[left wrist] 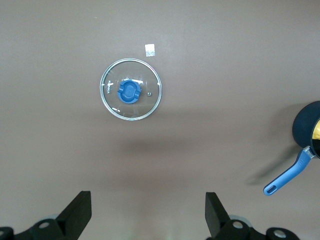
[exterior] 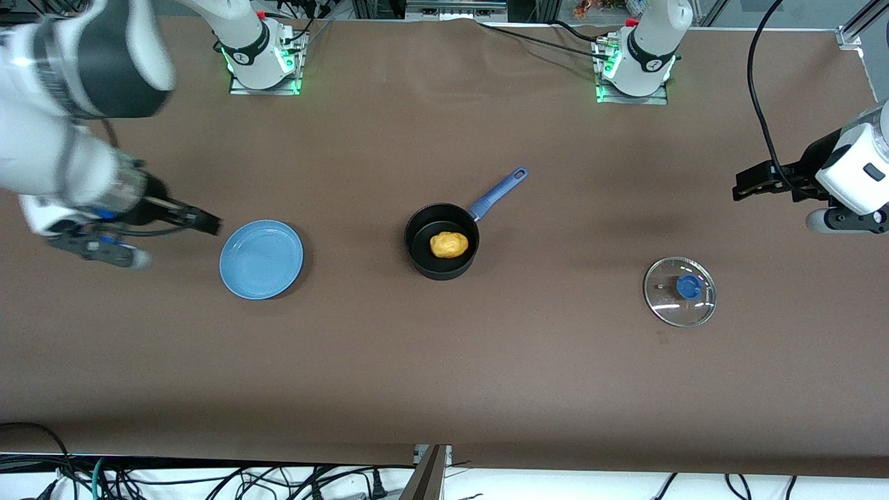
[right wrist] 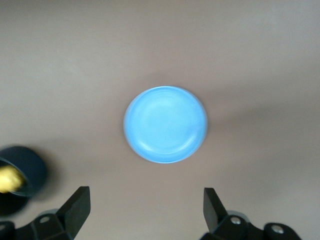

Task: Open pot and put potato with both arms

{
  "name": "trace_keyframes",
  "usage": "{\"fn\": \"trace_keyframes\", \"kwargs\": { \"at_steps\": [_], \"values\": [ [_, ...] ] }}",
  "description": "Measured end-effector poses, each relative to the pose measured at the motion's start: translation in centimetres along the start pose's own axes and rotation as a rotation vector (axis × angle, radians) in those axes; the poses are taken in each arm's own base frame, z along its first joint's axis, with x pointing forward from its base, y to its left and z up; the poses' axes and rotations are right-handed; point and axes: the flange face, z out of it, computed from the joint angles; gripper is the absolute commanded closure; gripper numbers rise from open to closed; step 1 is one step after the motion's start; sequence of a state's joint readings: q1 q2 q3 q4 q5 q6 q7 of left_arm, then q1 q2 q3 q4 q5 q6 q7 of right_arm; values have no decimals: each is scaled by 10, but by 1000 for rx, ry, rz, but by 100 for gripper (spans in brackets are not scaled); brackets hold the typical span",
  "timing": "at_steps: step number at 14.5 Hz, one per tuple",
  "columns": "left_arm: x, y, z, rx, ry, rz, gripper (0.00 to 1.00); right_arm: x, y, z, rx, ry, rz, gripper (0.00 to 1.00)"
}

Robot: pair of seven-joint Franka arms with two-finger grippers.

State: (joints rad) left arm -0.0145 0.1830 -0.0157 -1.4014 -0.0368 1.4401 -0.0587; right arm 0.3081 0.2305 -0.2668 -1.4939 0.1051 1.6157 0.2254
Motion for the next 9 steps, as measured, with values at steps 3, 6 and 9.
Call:
{"fn": "trace_keyframes", "kwargs": {
  "at_steps": [3, 6, 9],
  "values": [
    [0, 0, 0, 0, 0, 0, 0, -11, 75, -16, -2, 10, -129, 0],
    [0, 0, 0, 0, 0, 0, 0, -40, 83, -17, -11, 25, -165, 0],
    [0, 0, 0, 0, 0, 0, 0, -60, 82, -18, -16, 30, -193, 0]
  ]
}}
